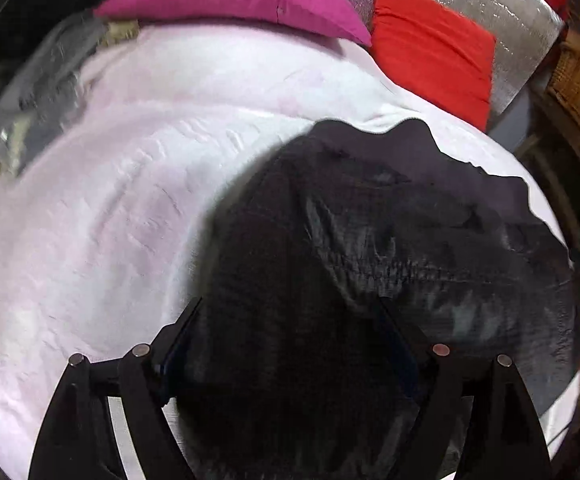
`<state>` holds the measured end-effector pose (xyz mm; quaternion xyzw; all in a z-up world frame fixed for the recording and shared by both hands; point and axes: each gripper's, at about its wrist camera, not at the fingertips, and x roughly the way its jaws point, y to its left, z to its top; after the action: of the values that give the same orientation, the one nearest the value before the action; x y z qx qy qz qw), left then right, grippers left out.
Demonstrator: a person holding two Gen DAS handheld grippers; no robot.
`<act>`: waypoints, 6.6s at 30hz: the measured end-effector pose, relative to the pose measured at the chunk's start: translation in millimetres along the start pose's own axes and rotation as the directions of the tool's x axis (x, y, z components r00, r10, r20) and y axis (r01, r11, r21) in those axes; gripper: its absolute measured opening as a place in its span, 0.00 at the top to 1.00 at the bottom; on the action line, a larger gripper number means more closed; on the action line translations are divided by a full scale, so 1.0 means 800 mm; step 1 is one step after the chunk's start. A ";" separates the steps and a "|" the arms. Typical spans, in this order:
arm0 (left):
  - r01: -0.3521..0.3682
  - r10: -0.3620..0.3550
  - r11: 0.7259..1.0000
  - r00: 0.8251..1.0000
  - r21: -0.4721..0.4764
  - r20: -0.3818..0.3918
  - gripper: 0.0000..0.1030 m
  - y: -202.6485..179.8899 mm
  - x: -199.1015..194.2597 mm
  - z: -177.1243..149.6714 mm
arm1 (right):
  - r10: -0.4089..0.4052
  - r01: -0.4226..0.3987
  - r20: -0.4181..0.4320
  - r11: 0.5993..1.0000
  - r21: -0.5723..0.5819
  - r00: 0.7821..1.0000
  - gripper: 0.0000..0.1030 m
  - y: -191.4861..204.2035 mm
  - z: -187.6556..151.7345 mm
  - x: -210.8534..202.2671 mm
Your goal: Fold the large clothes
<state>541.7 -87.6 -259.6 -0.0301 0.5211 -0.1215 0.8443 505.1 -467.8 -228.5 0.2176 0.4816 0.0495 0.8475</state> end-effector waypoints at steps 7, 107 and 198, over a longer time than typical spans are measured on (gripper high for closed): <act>-0.074 0.074 0.997 0.992 -0.005 0.105 0.19 0.017 -0.058 -0.001 | -0.016 0.002 -0.095 0.989 -0.150 0.995 0.16 0.126 0.017 0.095; -0.229 0.163 0.919 0.962 0.320 0.218 0.19 -0.133 -0.077 -0.072 | -0.188 0.156 0.109 0.956 0.249 0.976 0.25 -0.068 -0.148 -0.048; 0.500 -0.521 0.843 0.851 -0.198 -0.072 0.59 0.067 -0.004 -0.024 | 0.316 -0.312 0.044 0.891 0.331 0.948 0.55 -0.155 -0.122 -0.008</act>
<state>532.8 -33.4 -274.9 -0.2329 0.5535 -0.2982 0.7420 404.6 -549.8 -317.9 0.4323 0.4461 0.1048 0.7766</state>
